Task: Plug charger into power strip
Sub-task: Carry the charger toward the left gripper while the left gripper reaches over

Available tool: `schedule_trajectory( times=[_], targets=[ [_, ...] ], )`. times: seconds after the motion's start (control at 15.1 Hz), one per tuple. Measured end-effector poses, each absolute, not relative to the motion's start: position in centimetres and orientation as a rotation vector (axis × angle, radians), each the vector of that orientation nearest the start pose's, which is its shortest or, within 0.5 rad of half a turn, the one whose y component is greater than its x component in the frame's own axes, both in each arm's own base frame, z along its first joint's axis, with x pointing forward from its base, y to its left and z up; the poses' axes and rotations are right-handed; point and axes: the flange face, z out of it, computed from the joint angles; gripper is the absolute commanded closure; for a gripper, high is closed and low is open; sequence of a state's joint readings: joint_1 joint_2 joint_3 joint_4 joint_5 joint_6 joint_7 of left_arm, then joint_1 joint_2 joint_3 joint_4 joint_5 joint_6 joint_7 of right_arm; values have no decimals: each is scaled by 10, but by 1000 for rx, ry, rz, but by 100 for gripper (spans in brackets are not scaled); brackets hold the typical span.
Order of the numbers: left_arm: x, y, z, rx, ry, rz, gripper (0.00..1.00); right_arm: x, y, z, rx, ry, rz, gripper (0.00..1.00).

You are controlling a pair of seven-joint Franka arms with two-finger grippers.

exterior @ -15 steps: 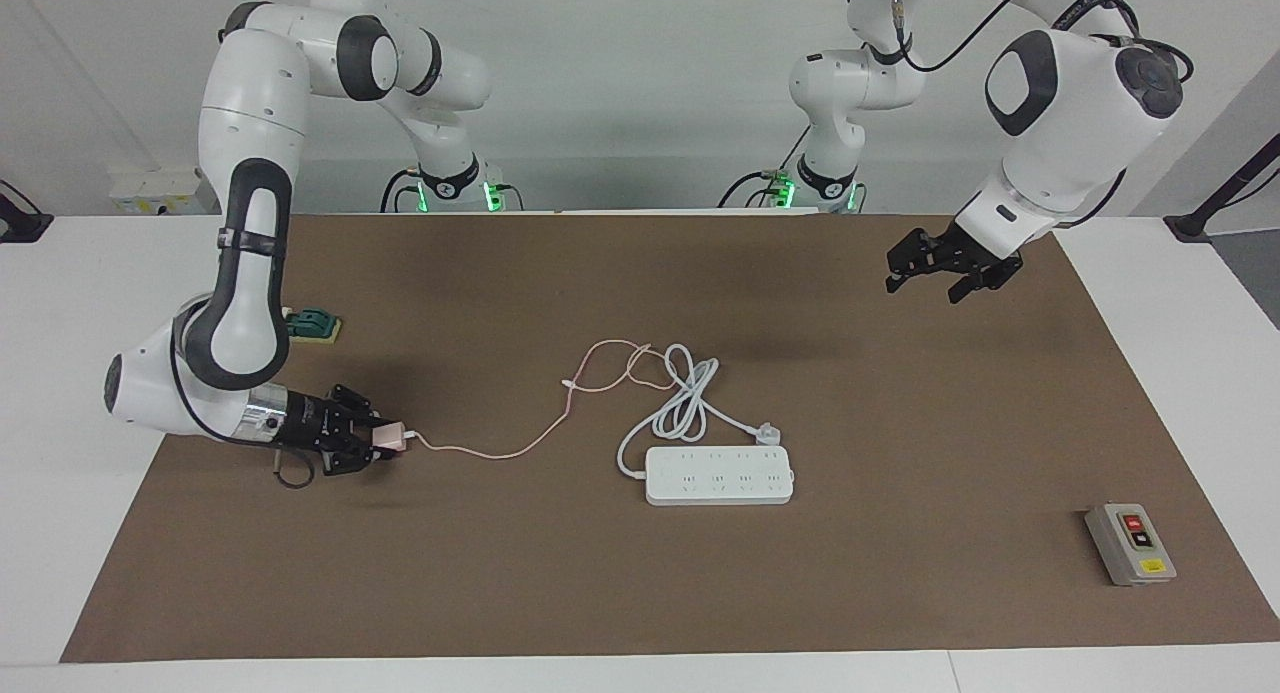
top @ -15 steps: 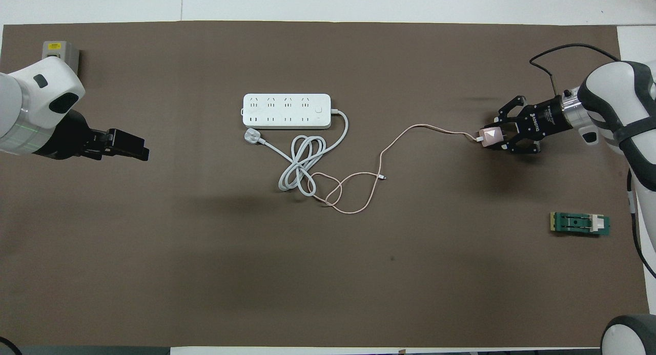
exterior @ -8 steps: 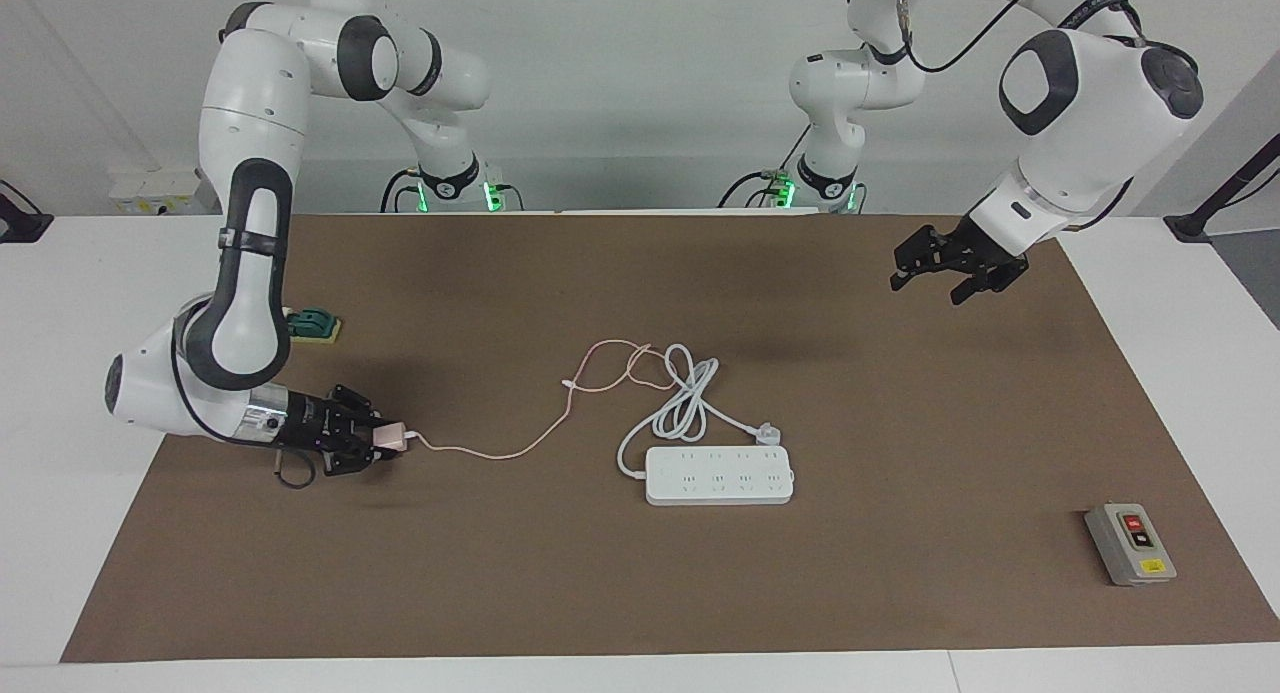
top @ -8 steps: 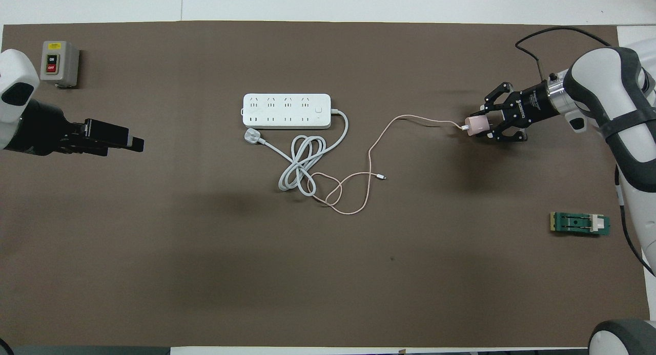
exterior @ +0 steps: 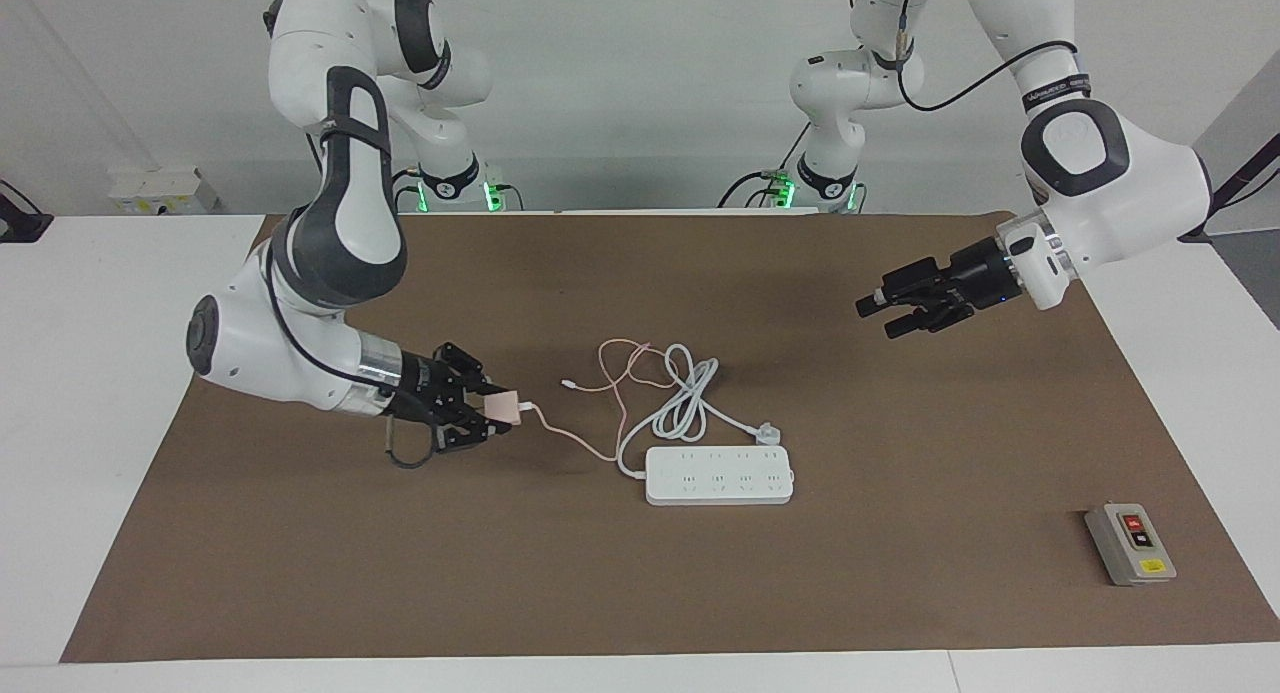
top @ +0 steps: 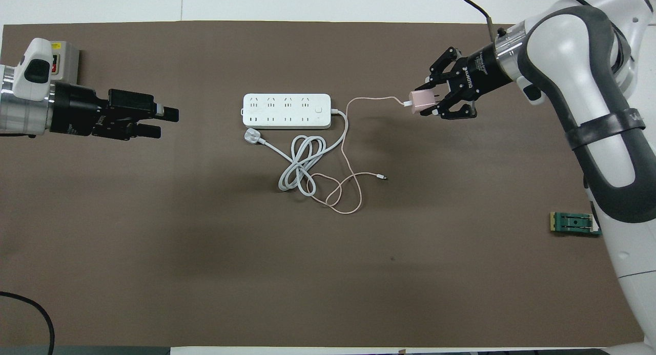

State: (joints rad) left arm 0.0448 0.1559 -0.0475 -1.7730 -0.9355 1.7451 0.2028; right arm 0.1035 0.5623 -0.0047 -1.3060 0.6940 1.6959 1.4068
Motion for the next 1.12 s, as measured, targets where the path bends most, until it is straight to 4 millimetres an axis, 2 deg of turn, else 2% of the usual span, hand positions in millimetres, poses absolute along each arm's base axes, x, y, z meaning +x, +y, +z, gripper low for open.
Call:
schedule_trajectory(
  times=[0.2,0.4,0.53,0.86,1.12],
  targets=[
    [595,-81,469,2060,67,-78,0,688,197,434,-1967,1772,770,100],
    [590,-86,433,1964,15,-43,0,675,268,442,-1951,1761,728,100],
    [590,-91,407,1902,3,-30,0,665,305,445,-1944,1758,709,100],
    [579,-115,366,1740,67,-45,0,644,359,451,-1900,1793,702,100],
    [566,-135,345,1619,122,-82,0,635,384,455,-1850,1825,691,100]
  ],
)
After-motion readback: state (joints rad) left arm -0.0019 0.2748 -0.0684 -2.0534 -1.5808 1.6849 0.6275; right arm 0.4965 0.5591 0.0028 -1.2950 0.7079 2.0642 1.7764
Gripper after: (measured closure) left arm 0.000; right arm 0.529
